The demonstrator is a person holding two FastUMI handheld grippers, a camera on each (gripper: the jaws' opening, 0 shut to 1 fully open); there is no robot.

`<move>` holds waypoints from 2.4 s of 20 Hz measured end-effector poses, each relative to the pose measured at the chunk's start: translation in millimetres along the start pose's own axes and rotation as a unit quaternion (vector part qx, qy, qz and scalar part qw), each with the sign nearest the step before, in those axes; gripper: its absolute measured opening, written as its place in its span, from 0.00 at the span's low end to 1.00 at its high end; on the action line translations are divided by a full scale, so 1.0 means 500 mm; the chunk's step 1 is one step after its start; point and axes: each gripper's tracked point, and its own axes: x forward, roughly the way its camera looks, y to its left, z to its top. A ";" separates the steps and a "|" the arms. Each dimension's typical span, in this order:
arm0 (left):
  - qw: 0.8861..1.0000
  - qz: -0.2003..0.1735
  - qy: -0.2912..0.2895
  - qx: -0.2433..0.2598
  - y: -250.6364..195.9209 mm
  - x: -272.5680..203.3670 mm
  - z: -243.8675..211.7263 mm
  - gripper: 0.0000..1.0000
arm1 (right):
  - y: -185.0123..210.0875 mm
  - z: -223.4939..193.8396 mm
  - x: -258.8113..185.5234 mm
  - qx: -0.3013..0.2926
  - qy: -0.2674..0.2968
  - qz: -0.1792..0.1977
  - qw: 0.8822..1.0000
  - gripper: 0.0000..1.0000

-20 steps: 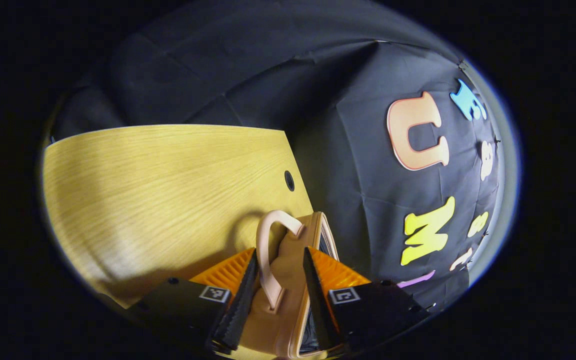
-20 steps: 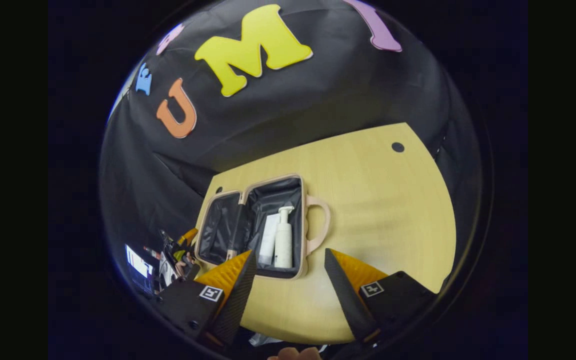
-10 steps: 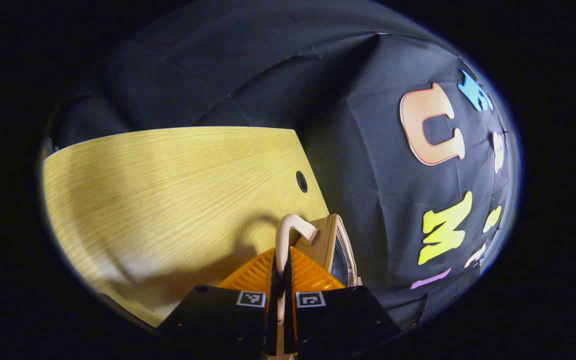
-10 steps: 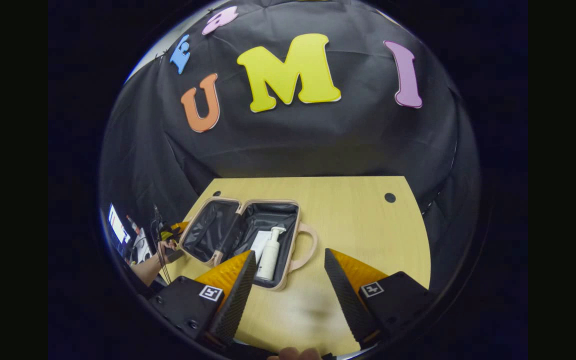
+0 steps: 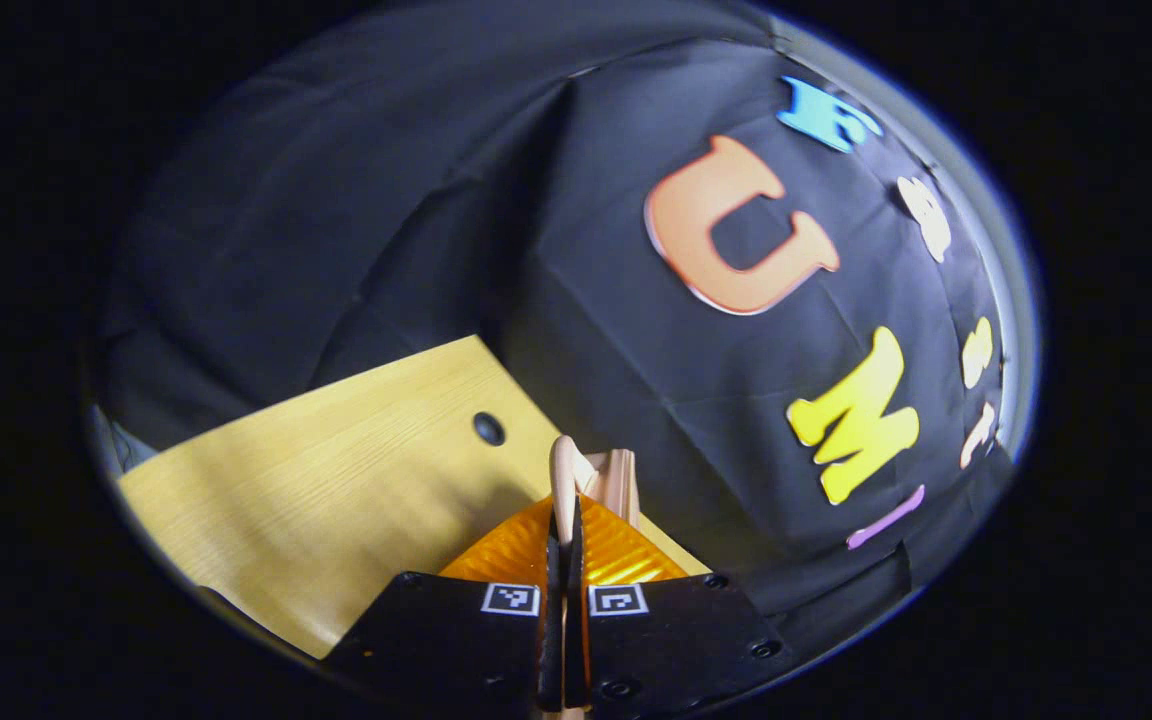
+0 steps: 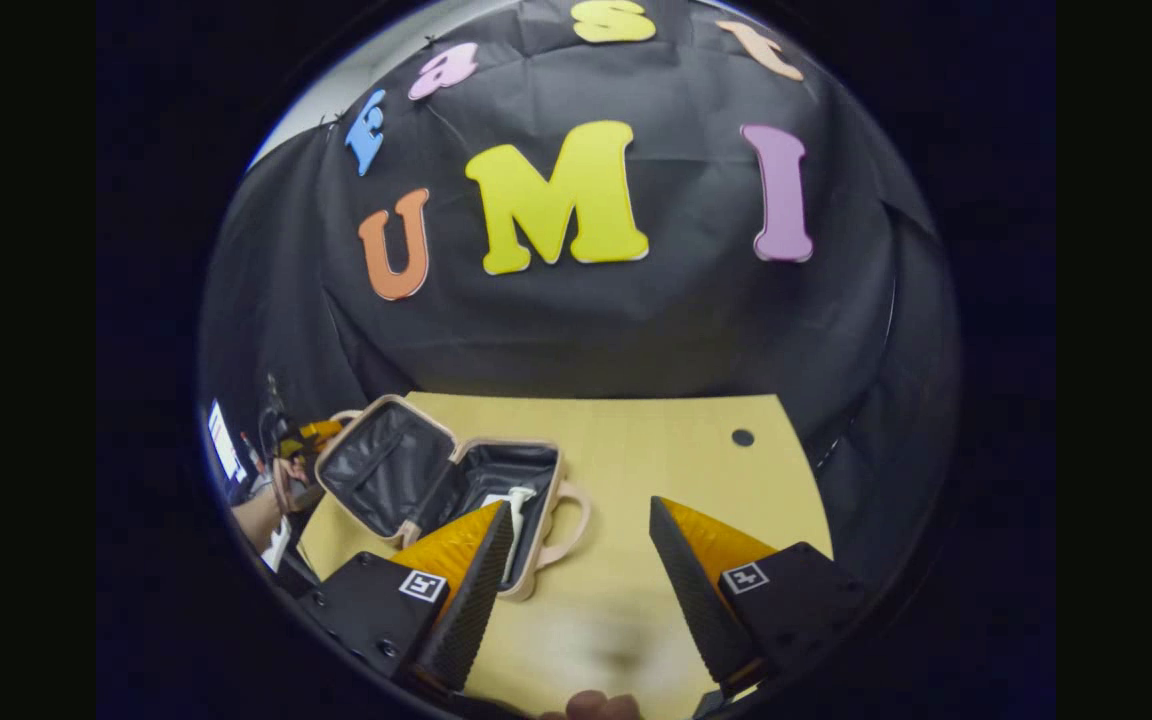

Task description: First open the suitcase, pack the skin care products into it, and then close the suitcase.

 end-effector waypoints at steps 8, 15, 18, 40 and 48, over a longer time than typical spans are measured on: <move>0.990 -0.055 -0.034 0.128 -0.344 -0.064 -0.058 0.04 | -0.069 0.043 -0.043 -0.015 -0.062 -0.022 0.998 0.81; 0.955 -0.059 -0.030 0.289 -0.549 -0.075 -0.260 0.04 | -0.153 0.053 -0.075 -0.065 -0.105 -0.082 0.989 0.81; 0.943 -0.054 -0.008 0.329 -0.591 -0.044 -0.356 0.04 | -0.169 0.058 -0.092 -0.080 -0.117 -0.086 0.986 0.80; 0.875 0.042 0.177 0.448 -0.537 0.085 -0.854 0.08 | -0.429 -0.037 -0.146 -0.029 -0.054 -0.148 0.987 0.78; 0.880 0.052 0.211 0.423 -0.549 0.077 -0.888 0.26 | -0.447 -0.042 -0.132 -0.017 -0.047 -0.125 0.991 0.77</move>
